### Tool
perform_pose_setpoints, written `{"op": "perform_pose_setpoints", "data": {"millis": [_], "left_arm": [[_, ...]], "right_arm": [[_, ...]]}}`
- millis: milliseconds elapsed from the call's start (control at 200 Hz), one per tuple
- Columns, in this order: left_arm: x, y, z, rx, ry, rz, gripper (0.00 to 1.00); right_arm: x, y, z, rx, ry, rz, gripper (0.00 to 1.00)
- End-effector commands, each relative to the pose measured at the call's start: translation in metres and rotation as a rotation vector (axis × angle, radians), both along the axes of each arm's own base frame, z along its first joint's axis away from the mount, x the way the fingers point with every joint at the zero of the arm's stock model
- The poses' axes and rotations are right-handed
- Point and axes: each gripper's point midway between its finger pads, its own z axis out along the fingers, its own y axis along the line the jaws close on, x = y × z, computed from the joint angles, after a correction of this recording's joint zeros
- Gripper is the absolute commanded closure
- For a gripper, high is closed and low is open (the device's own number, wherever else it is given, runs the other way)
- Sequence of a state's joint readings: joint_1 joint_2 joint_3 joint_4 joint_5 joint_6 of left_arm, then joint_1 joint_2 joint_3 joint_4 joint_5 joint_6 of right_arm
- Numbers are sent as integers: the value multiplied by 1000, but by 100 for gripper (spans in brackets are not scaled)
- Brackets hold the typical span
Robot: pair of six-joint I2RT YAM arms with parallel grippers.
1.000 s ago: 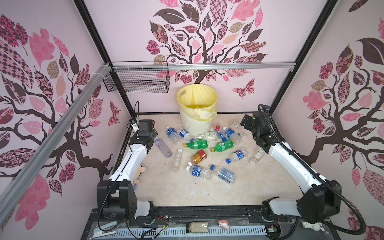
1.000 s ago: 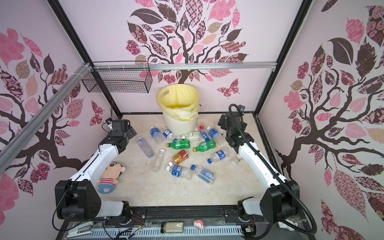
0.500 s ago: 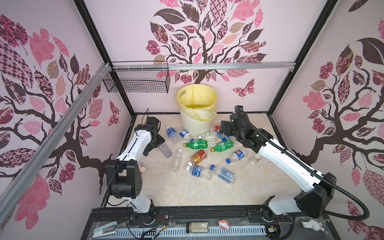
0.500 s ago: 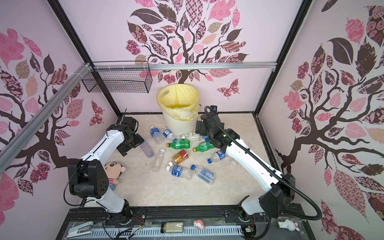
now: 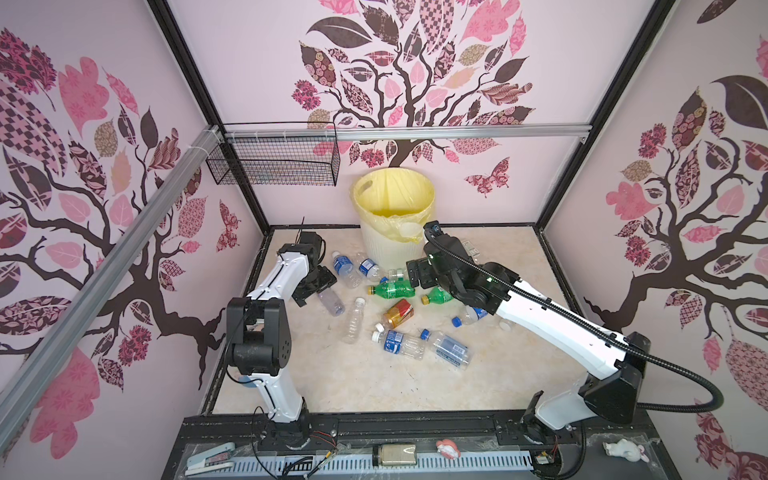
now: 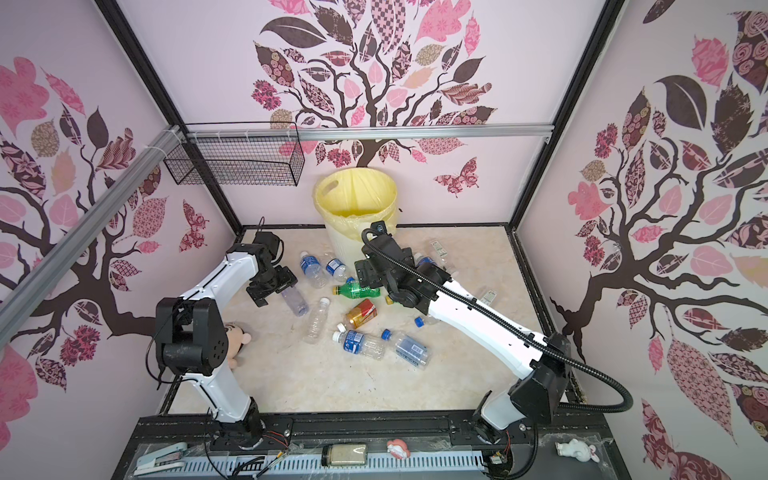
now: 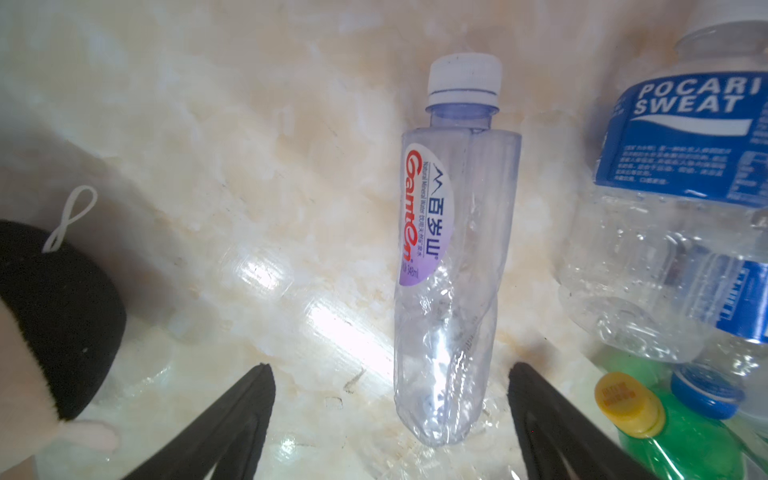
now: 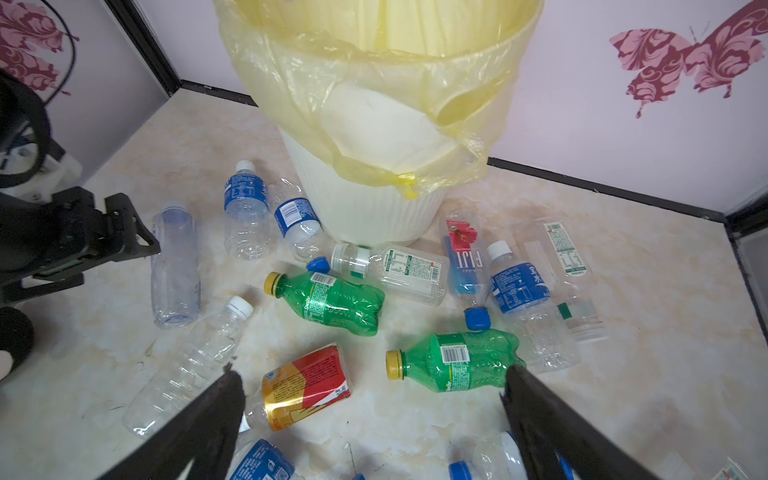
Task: Throw the plastic bottles in the bin
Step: 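Reach left gripper down and grasp the clear purple-label bottle while right arm moves toward bin, then lift the purple-label bottle with left gripper toward the right gripper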
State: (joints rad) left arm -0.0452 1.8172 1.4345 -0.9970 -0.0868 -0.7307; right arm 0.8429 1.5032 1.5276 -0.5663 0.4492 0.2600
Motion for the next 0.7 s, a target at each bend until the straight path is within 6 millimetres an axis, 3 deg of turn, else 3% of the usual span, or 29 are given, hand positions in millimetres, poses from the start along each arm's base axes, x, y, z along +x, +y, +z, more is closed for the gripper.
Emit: {"op": "perform_pose_setpoints", "data": {"millis": [0,145,275,395,695], "left_arm": [[19,-1,-3,-33,-36,-30,14],[28,-3,-19,-44,-27,-27,16],[37,-6,-34,-59,-4,-57,26],[41,-3,-45,-57,12,-69,29],[37,4,-62,-63,55,-88,44]], "right_arm": [[1,2,7,-13,6,7,0],[2,5,3,-18,30,9,0],[-1,9,-3,8,57,16,0],[-1,10,-7,6,73,20,0],[4,17,-9,-17,62,39,0]]}}
